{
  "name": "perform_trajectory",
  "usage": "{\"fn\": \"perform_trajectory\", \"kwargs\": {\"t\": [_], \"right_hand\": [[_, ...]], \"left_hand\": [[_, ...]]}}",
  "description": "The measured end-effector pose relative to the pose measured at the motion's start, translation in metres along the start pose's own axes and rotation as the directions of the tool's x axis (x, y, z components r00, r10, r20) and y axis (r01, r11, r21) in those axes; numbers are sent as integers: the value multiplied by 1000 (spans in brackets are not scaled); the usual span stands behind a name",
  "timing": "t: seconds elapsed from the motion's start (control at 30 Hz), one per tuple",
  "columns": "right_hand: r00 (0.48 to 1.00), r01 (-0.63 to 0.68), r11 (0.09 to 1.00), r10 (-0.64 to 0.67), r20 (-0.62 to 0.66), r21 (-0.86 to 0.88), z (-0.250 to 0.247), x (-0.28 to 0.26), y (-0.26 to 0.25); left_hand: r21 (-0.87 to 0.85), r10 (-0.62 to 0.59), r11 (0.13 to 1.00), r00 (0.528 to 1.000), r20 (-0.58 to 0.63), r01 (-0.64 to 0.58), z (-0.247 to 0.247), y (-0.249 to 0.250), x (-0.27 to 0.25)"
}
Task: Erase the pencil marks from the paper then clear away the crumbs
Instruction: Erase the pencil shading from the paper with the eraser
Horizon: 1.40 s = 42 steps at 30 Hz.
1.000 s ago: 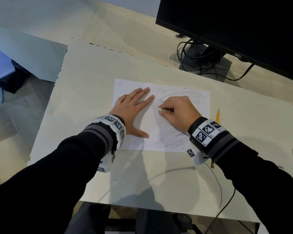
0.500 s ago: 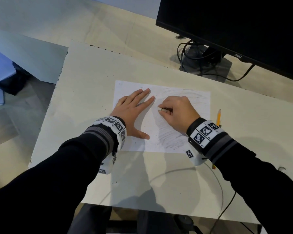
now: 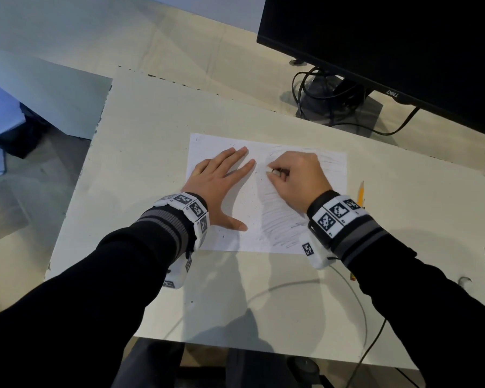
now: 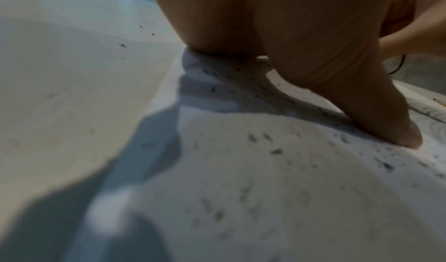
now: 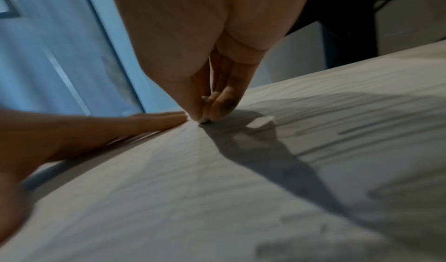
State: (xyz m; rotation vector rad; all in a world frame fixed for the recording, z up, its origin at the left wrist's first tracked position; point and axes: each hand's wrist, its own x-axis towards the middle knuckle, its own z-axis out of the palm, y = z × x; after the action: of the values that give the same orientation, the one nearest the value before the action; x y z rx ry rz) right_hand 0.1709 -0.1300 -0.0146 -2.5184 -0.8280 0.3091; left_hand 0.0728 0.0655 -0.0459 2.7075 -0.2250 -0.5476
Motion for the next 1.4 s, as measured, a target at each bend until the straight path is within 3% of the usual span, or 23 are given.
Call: {"fn": "perform_trajectory", "kwargs": {"t": [0.07, 0.2, 0.33, 0.47, 0.6, 0.77, 0.87, 1.0, 1.17, 1.3, 1.4], "right_hand": [[996, 46, 999, -46, 71, -1, 0, -6, -7], [994, -105, 994, 105, -43, -15, -3, 8, 2], [996, 53, 998, -52, 75, -16, 6, 0, -12], [994, -88, 996, 87, -66, -10, 0, 15, 2], [997, 53, 998, -51, 58, -31, 3, 8, -7], [990, -126, 991, 122, -71, -48, -8, 26, 10], [1000, 1, 999, -1, 8, -32, 1, 16, -1], [987, -120, 992, 123, -100, 35, -2, 25, 5], [1000, 1, 999, -2, -9, -42, 3, 23, -4], [985, -139, 990, 135, -111, -29, -6, 35, 9], [999, -27, 999, 25, -47, -45, 0, 28, -3]], "left_hand": [[-3, -1, 1000, 1000, -3, 1, 0, -1, 0], [6, -4, 1000, 1000, -1, 4, 0, 0, 0], [-1, -1, 1000, 1000, -1, 1, 0, 1, 0], [-1, -7, 1000, 1000, 5, 7, 0, 0, 1], [-2, -2, 1000, 1000, -1, 2, 1, 0, 1], [1, -4, 1000, 1000, 5, 4, 0, -1, 1], [14, -3, 1000, 1000, 9, 3, 1, 0, 1], [7, -3, 1000, 1000, 7, 3, 1, -1, 1], [7, -7, 1000, 1000, 11, 7, 1, -1, 1], [7, -4, 1000, 1000, 11, 4, 1, -1, 1], [1, -5, 1000, 1000, 15, 5, 0, 0, 1]]}}
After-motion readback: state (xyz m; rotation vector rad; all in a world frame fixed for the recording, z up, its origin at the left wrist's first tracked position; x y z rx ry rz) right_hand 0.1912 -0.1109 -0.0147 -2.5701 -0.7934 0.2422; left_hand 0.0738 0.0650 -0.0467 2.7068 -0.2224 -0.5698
